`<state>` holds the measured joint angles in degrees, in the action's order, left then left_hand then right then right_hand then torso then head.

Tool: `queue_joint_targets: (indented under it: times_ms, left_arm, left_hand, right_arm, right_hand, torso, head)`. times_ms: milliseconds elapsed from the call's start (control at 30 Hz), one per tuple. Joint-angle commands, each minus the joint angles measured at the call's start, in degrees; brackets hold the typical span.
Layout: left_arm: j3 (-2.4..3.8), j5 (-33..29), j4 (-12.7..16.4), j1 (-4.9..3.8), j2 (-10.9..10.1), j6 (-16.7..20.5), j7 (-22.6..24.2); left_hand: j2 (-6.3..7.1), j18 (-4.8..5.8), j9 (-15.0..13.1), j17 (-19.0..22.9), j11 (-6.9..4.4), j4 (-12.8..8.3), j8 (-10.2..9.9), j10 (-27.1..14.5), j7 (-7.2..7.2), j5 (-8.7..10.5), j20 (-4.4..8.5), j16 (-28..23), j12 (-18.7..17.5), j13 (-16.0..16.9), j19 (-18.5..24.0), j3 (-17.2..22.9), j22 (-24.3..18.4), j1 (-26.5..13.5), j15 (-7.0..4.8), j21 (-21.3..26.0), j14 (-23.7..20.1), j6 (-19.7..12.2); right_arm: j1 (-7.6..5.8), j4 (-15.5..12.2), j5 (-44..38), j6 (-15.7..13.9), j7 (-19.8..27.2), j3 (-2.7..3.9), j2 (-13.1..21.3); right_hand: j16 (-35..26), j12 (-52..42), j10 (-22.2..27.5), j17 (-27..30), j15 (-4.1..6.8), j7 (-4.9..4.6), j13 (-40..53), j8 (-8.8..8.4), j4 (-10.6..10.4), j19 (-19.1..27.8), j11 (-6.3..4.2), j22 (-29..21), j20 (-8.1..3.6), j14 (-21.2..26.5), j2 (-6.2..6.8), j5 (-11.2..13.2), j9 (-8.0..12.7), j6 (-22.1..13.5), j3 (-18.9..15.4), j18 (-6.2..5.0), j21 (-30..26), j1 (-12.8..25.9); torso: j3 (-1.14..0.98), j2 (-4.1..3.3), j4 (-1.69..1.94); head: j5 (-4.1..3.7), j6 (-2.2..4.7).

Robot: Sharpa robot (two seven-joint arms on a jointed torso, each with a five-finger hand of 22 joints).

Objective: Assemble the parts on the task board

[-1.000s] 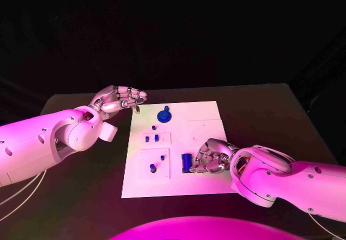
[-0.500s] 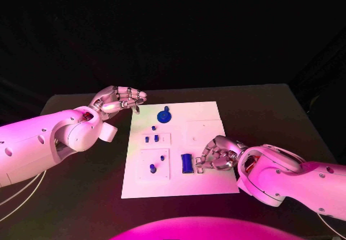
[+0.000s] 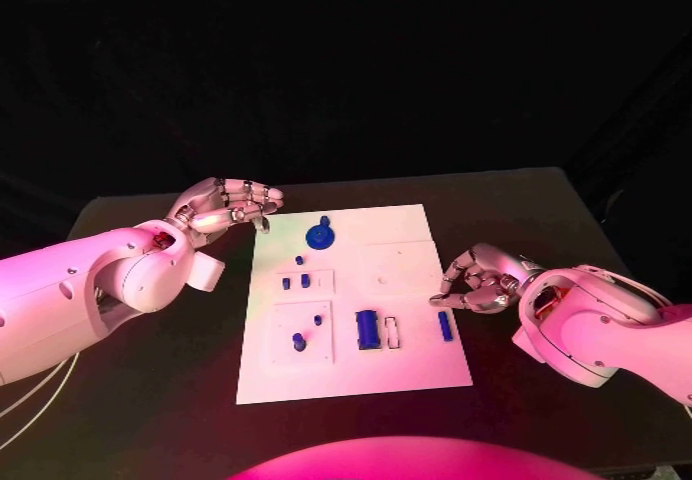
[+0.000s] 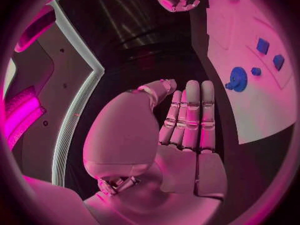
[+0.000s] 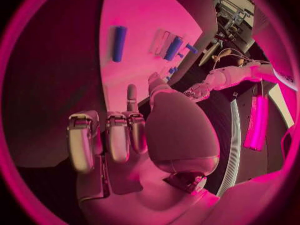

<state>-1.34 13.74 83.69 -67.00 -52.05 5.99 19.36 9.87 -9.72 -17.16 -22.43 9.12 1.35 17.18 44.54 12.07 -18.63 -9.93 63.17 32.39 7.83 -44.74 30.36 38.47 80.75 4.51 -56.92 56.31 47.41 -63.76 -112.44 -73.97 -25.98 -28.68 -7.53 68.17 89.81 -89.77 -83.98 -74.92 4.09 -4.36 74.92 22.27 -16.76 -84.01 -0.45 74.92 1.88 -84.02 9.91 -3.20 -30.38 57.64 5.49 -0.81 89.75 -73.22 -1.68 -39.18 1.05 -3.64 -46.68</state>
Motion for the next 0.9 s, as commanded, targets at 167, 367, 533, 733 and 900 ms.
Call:
queue_joint_targets:
  times_ms: [167, 367, 533, 733, 900]
  left_arm:
    - [0.02, -0.30, 0.26, 0.05, 0.20, -0.73, 0.65]
    - [0.01, -0.30, 0.24, 0.07, 0.11, -0.78, 0.68]
    - [0.01, -0.30, 0.24, 0.09, 0.06, -0.82, 0.68]
    - [0.00, -0.30, 0.26, 0.09, -0.06, -1.03, 0.55]
    - [0.00, -0.30, 0.27, 0.09, -0.16, -1.08, 0.51]
  left_hand:
    - [-0.33, -0.82, 0.07, 0.05, -0.07, 0.11, 0.24, -0.46, 0.28, -0.26, -0.02, 0.04, 0.31, -0.05, 0.31, 0.34, -0.01, -0.38, 0.03, 0.23, -0.41, -0.40]
    - [-0.37, -0.83, 0.07, 0.05, -0.08, 0.10, 0.28, -0.47, 0.27, -0.26, -0.02, 0.06, 0.36, -0.06, 0.31, 0.39, -0.02, -0.38, 0.02, 0.23, -0.41, -0.41]
    - [-0.37, -0.83, 0.07, 0.05, -0.08, 0.10, 0.28, -0.47, 0.27, -0.26, -0.02, 0.06, 0.36, -0.06, 0.31, 0.39, -0.02, -0.38, 0.02, 0.23, -0.41, -0.41]
    - [-0.37, -0.83, 0.07, 0.05, -0.08, 0.10, 0.28, -0.47, 0.27, -0.26, -0.02, 0.06, 0.36, -0.06, 0.31, 0.39, -0.02, -0.38, 0.02, 0.23, -0.41, -0.41]
    - [-0.37, -0.83, 0.07, 0.05, -0.08, 0.10, 0.28, -0.47, 0.27, -0.26, -0.02, 0.06, 0.36, -0.06, 0.31, 0.39, -0.02, -0.38, 0.02, 0.23, -0.41, -0.41]
  right_arm:
    - [2.26, -0.31, -8.44, 4.05, -1.81, -0.22, 1.87]
    - [3.61, -0.72, -10.50, 5.09, -3.48, -0.25, 2.07]
    - [4.55, -0.41, -11.13, 5.55, -4.34, -0.27, 1.14]
    - [5.65, 0.14, -11.36, 5.24, -4.95, -0.28, -0.40]
    - [5.99, 0.67, -11.95, 5.54, -5.38, -0.28, -1.46]
  right_hand:
    - [0.19, -0.03, -5.94, -15.08, -0.47, 0.09, 15.00, 0.01, -0.10, -5.99, 0.45, 15.08, 0.48, -5.98, 0.91, 0.24, -0.05, 0.54, -0.47, 0.81, 0.25, 0.46]
    - [0.19, 0.14, -5.88, -15.08, -0.33, 0.29, 14.93, 0.21, -0.16, -5.99, 0.27, 15.08, 0.47, -5.98, 1.24, 0.30, -0.18, 1.17, -0.94, 0.81, 0.25, 1.59]
    - [0.19, 0.12, -5.89, -15.08, -0.28, 0.37, 14.94, 0.27, -0.17, -5.99, 0.21, 15.08, 0.45, -5.98, 1.33, 0.31, -0.22, 1.35, -1.13, 0.81, 0.25, 2.08]
    - [0.19, 0.16, -5.87, -15.08, -0.21, 0.51, 14.93, 0.42, -0.13, -5.99, 0.10, 15.08, 0.41, -5.98, 1.03, 0.29, -0.31, 1.67, -1.04, 0.81, 0.25, 2.30]
    - [0.19, 0.07, -5.91, -15.08, -0.01, 0.75, 14.96, 0.55, 0.03, -5.99, -0.13, 15.08, 0.25, -5.98, 0.51, 0.24, -0.41, 2.01, -0.31, 0.81, 0.25, 1.06]
  torso:
    - [-0.10, 0.03, -0.02]
    - [-0.03, -0.06, 0.06]
    - [-0.04, -0.09, 0.09]
    - [-0.09, -0.09, 0.12]
    - [-0.02, -0.06, 0.09]
  head:
    - [-0.54, 0.01]
    - [-0.71, -0.07]
    - [-0.64, -0.13]
    - [-0.39, -0.34]
    - [-0.29, -0.43]
